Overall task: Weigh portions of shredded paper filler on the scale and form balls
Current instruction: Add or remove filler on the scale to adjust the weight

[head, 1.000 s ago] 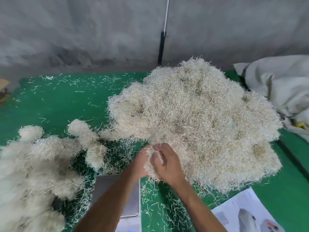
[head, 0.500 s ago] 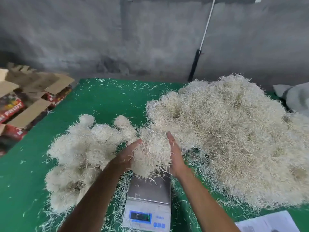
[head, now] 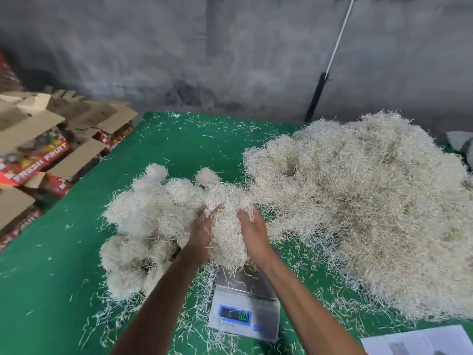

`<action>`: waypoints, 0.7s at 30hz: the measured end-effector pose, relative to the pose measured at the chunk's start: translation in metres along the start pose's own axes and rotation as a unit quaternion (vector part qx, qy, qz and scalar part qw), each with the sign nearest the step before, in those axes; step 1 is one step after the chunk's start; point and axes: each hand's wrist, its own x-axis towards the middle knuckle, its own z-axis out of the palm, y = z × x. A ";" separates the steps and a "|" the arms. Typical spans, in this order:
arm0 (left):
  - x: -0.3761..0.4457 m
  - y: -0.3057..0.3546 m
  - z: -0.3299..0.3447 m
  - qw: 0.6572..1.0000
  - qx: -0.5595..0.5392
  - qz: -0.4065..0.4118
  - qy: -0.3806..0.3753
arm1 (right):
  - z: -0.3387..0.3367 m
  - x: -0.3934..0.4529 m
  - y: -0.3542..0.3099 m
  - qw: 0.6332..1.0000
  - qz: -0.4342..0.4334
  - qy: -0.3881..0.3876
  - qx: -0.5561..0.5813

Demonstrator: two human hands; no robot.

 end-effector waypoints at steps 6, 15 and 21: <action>-0.002 0.006 0.004 0.995 0.083 0.022 0.046 | -0.006 -0.004 0.001 0.999 -0.010 0.032 -0.030; 0.008 -0.001 -0.030 0.988 0.033 -0.040 -0.146 | -0.087 0.025 -0.013 0.991 0.028 0.125 -0.034; 0.007 -0.005 -0.033 0.953 -0.149 -0.166 -0.202 | -0.142 0.028 -0.009 0.972 0.055 0.227 0.014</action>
